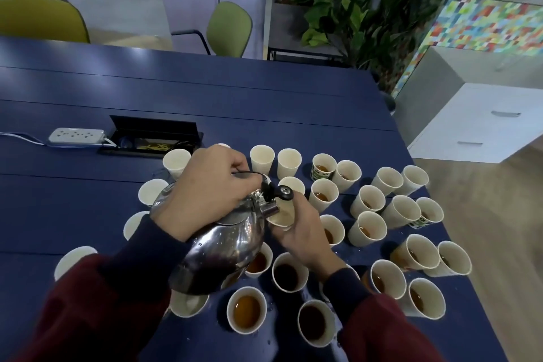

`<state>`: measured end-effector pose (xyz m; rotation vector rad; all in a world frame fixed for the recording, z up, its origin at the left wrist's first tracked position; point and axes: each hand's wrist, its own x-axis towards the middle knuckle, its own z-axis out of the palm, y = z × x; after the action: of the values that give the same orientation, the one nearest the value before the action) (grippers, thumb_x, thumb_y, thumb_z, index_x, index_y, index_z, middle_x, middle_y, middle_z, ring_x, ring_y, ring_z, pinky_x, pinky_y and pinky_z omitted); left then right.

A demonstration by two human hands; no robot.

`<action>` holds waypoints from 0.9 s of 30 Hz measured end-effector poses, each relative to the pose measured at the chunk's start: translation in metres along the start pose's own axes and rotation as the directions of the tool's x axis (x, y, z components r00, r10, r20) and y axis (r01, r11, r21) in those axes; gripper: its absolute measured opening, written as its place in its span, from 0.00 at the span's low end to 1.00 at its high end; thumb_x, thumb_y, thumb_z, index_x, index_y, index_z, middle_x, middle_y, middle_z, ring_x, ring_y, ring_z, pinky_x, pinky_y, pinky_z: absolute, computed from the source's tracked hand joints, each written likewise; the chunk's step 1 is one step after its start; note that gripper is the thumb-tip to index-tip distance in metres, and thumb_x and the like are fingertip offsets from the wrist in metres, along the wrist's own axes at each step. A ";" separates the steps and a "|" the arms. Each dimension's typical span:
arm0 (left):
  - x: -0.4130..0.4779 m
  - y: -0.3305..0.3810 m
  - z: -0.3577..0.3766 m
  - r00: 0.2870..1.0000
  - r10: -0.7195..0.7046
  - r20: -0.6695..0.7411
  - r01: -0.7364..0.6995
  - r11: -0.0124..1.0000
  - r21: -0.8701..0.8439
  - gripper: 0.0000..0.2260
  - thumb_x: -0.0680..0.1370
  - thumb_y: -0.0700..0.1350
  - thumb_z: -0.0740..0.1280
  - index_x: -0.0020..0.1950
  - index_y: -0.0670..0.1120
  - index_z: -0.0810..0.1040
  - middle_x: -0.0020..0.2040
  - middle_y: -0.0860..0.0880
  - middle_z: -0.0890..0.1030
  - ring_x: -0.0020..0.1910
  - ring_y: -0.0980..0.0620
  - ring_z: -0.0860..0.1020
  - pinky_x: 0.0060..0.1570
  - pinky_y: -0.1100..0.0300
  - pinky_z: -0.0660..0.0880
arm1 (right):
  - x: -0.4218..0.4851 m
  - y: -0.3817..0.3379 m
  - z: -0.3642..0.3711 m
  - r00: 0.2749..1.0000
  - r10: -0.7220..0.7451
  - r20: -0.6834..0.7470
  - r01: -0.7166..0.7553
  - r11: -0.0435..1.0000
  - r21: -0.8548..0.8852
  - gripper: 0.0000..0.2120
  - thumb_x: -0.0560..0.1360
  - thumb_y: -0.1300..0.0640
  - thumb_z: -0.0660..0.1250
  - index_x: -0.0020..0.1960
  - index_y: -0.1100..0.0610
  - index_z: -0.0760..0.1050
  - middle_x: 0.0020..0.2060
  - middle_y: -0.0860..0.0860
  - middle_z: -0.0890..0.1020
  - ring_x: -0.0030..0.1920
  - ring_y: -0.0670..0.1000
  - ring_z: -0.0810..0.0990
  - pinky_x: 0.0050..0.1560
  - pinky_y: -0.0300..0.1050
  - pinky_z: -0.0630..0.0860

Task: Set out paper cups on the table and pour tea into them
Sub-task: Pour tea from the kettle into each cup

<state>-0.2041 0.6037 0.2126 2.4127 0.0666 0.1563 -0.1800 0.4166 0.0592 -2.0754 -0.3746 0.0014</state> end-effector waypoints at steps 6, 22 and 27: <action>0.001 0.009 0.016 0.998 -0.040 -0.041 0.042 0.998 0.049 0.12 0.72 0.50 0.73 0.31 0.46 0.79 0.29 0.46 0.76 0.33 0.49 0.75 0.36 0.52 0.72 | 0.005 0.012 -0.012 0.999 -0.006 0.046 0.006 1.000 -0.003 0.27 0.71 0.54 0.77 0.67 0.51 0.72 0.58 0.46 0.81 0.57 0.43 0.78 0.55 0.33 0.73; 0.018 0.014 0.031 0.993 -0.104 -0.050 0.107 0.992 0.068 0.11 0.71 0.49 0.73 0.31 0.45 0.80 0.29 0.45 0.77 0.35 0.48 0.77 0.38 0.51 0.74 | 0.015 0.042 -0.011 0.991 0.065 0.113 -0.061 0.997 -0.040 0.30 0.69 0.56 0.77 0.68 0.50 0.71 0.58 0.46 0.81 0.58 0.45 0.79 0.58 0.43 0.78; 0.020 0.014 0.031 0.994 -0.106 -0.026 0.107 0.993 0.051 0.11 0.71 0.49 0.74 0.32 0.45 0.81 0.28 0.46 0.77 0.31 0.50 0.75 0.36 0.53 0.73 | 0.014 0.047 -0.010 0.986 0.112 0.122 -0.104 0.992 -0.067 0.30 0.69 0.55 0.78 0.68 0.49 0.71 0.59 0.46 0.80 0.58 0.45 0.79 0.58 0.42 0.77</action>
<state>-0.1798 0.5747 0.2006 2.4528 0.2116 0.1347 -0.1523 0.3904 0.0263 -2.1593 -0.3418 0.1882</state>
